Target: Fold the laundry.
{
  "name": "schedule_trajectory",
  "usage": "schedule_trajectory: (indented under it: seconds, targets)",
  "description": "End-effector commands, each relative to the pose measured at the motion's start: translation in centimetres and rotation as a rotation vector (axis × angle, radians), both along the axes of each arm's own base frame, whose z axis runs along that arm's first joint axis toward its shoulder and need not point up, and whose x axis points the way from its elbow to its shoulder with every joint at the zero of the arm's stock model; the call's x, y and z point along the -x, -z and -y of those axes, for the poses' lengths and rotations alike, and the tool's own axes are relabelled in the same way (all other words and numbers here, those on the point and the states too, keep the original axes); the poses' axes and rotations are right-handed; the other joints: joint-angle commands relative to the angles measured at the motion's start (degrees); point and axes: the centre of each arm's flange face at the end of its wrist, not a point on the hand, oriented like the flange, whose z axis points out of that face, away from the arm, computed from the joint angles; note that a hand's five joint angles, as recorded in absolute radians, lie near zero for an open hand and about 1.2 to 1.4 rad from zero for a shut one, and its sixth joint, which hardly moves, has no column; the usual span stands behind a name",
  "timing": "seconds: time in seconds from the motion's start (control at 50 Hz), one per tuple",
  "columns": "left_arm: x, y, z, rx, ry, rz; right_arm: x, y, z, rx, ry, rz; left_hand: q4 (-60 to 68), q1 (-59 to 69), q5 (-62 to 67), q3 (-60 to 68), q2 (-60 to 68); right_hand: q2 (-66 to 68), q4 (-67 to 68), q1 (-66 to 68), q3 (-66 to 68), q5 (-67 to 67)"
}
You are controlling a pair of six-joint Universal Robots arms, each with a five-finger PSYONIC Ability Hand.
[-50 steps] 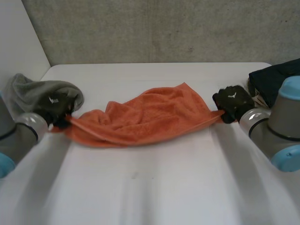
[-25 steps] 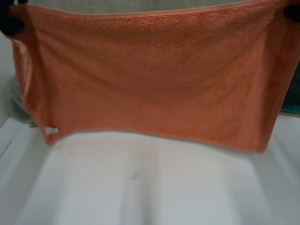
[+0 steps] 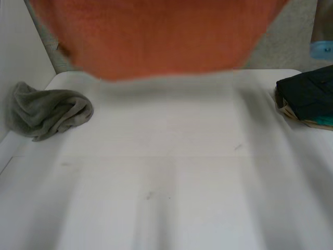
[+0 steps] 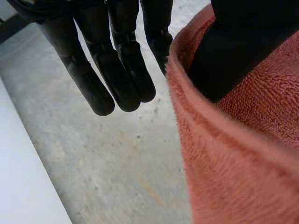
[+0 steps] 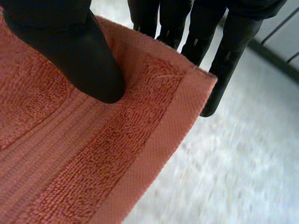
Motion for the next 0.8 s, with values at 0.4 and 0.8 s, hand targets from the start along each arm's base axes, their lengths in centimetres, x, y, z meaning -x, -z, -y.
schedule_trajectory:
  seconds: [0.4,0.8]
  targets:
    - [-2.5,27.8,-4.2,-0.832,0.018,0.391,2.2,22.6,-4.4,-0.885,-0.127,-0.396,11.2,12.7,13.6,11.7,11.4,12.4,11.4,14.7,11.8,12.2]
    - [-4.0,33.7,-2.5,-0.865,-0.138,0.531,3.6,25.3,-5.8,-0.957,-0.120,-0.480,-22.6,-21.1,-20.2,-22.1,-22.4,12.4,11.4,14.7,11.8,12.2]
